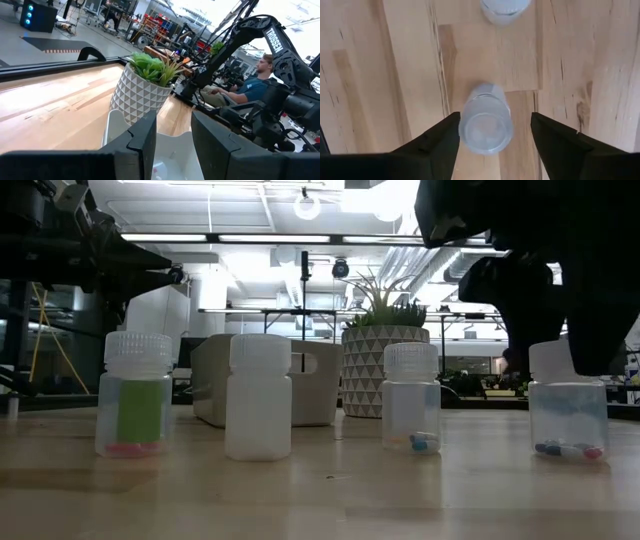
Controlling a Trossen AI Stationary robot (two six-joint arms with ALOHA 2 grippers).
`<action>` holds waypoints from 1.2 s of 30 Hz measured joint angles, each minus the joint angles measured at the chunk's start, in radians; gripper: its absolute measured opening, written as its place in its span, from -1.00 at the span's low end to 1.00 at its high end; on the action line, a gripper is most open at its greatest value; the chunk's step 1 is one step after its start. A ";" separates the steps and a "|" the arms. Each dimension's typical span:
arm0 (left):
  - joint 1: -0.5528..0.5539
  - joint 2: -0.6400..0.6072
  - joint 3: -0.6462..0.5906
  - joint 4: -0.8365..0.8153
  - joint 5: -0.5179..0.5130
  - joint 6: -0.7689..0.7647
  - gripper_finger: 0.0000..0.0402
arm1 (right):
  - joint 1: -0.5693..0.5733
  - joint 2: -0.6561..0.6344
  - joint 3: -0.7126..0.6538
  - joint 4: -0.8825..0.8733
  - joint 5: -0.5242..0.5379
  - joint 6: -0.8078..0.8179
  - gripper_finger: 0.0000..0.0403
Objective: Pick and place pill bottles into a basket
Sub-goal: Put the transparent pill bottle into the white bin
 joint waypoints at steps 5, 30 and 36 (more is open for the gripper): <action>0.000 0.000 0.000 0.000 0.000 0.000 -0.22 | 0.000 0.000 0.000 0.010 -0.011 0.001 -0.02; 0.000 0.000 0.000 0.000 -0.001 0.000 -0.22 | -0.286 -0.117 0.285 -0.017 0.141 -0.391 -0.32; 0.000 0.000 0.000 0.000 -0.002 0.000 -0.22 | -0.406 -0.051 0.294 0.091 0.074 -0.513 -0.30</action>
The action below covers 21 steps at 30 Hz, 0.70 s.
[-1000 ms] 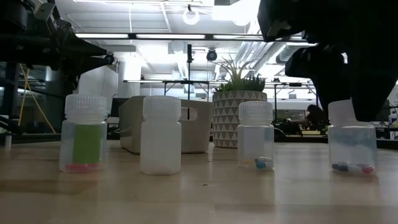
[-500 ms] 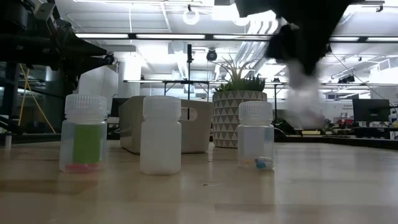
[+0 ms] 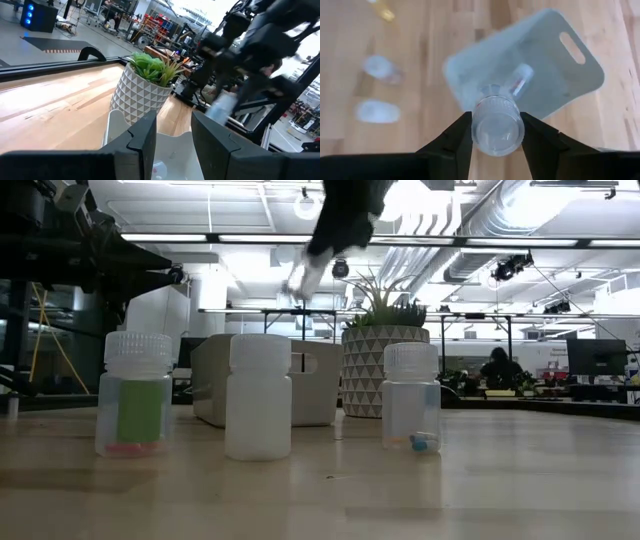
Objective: Pick and place pill bottles into a basket
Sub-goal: Put the transparent pill bottle into the white bin
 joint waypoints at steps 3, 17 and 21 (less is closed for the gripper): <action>0.000 0.000 0.000 0.000 -0.001 0.000 -0.22 | -0.039 0.050 -0.001 -0.002 -0.035 -0.029 -0.27; 0.000 0.000 0.000 0.000 -0.002 0.000 -0.22 | -0.081 0.151 -0.001 -0.071 -0.160 -0.056 -0.25; 0.000 0.000 0.000 0.000 -0.002 0.000 -0.22 | -0.081 0.156 -0.001 -0.076 -0.178 -0.065 -0.23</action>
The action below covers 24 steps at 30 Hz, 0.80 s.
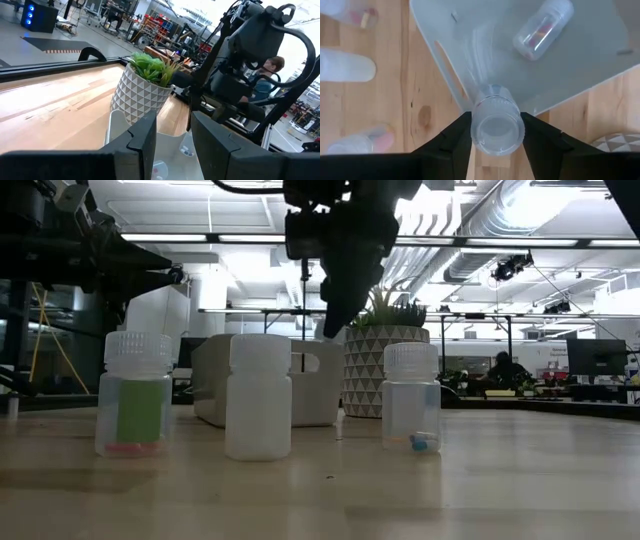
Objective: Pick and place pill bottles into a basket
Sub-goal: Put the transparent pill bottle into the white bin
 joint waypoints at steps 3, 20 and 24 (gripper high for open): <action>0.000 0.000 0.000 0.000 0.000 0.000 -0.22 | -0.001 0.000 0.000 0.009 -0.008 0.000 -0.24; 0.000 0.000 0.000 0.000 0.000 0.000 -0.22 | -0.008 -0.001 0.001 0.004 0.008 -0.005 -0.07; 0.000 0.000 0.000 0.000 0.000 0.000 -0.22 | -0.019 -0.001 0.047 -0.004 -0.006 0.018 -0.07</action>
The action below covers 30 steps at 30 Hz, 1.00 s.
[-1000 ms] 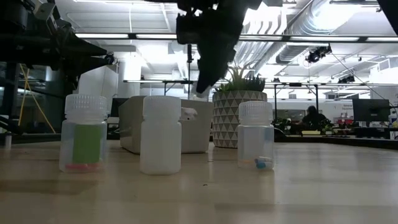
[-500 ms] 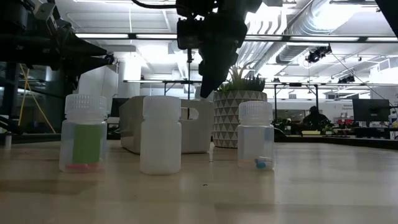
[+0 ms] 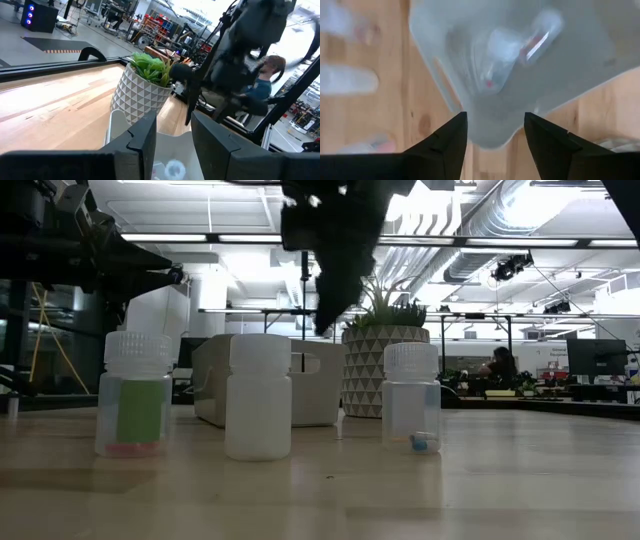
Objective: Pick and place pill bottles into a basket
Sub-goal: Put the transparent pill bottle into the white bin
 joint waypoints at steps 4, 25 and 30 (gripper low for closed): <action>0.000 0.000 0.000 0.000 0.000 0.000 -0.22 | -0.004 0.000 0.109 -0.017 -0.054 0.004 -0.10; 0.000 0.000 0.000 0.000 0.000 0.001 -0.22 | 0.322 -0.002 0.088 -0.107 -0.037 0.056 0.07; 0.000 0.000 0.000 0.000 0.000 0.047 -0.22 | 0.350 -0.001 -0.025 -0.022 -0.003 0.093 0.23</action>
